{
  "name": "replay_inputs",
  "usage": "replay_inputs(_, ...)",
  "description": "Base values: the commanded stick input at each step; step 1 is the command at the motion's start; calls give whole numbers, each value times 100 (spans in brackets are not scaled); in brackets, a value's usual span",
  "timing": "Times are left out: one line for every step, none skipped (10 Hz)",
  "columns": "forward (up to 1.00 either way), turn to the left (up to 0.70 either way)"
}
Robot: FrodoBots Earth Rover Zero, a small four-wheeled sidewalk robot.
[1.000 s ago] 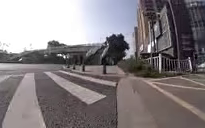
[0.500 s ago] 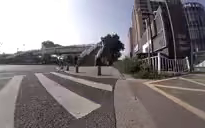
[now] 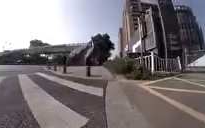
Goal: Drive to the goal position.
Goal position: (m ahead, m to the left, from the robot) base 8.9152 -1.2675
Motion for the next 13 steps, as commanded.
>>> replay_inputs(70, 0)
replay_inputs(70, 0)
replay_inputs(70, 0)
replay_inputs(70, 0)
replay_inputs(70, 0)
replay_inputs(70, 4)
replay_inputs(70, 14)
replay_inputs(70, 14)
replay_inputs(70, 14)
replay_inputs(70, 14)
replay_inputs(70, 14)
replay_inputs(70, 4)
replay_inputs(70, 0)
